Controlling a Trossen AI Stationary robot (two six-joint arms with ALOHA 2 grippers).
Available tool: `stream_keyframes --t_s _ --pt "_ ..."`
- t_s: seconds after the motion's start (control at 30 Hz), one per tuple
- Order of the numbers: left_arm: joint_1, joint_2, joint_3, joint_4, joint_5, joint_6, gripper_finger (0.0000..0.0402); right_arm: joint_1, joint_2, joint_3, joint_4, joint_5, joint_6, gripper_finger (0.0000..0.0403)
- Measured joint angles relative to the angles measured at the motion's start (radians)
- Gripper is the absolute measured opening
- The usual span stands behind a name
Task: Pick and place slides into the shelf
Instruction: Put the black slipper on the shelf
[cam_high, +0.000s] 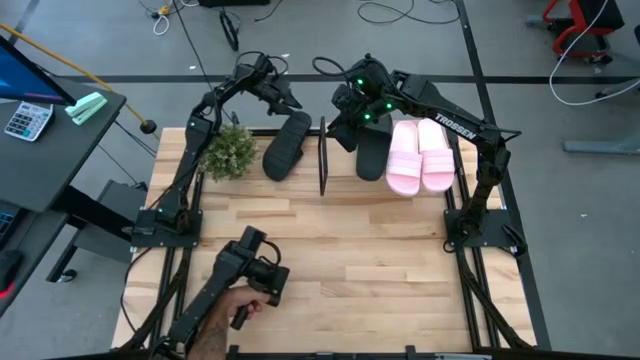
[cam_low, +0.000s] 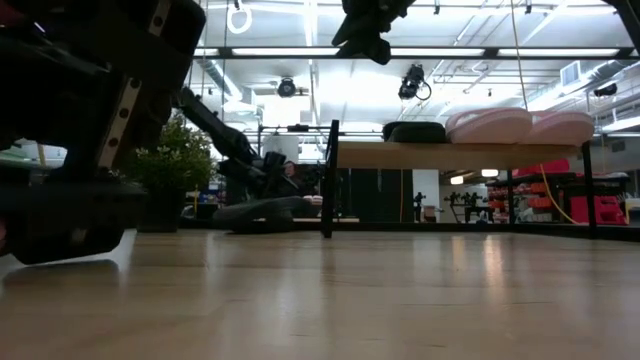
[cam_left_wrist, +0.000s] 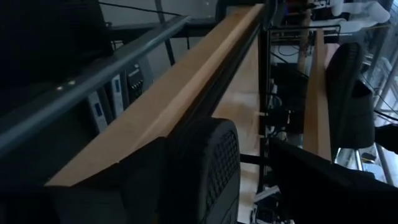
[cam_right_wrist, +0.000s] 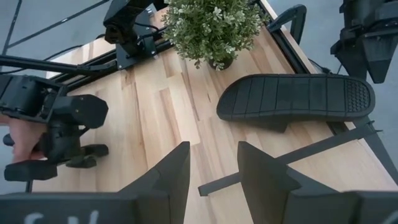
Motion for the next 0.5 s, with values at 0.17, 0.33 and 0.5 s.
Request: stream_keyframes --t_s 0.17,0.33,0.5 --pt "-0.008 0.000 0.000 -0.012 0.051 0.005 0.0267 0.000 0.000 0.000 0.000 0.000 0.001 0.0139" --pt "-0.019 0.000 0.000 -0.064 0.022 0.059 0.0243 0.000 0.000 0.000 0.000 0.000 0.001 0.0139" --pt "-0.019 0.000 0.000 -0.084 0.000 0.090 0.0227 0.000 0.000 0.000 0.000 0.000 0.001 0.0139"
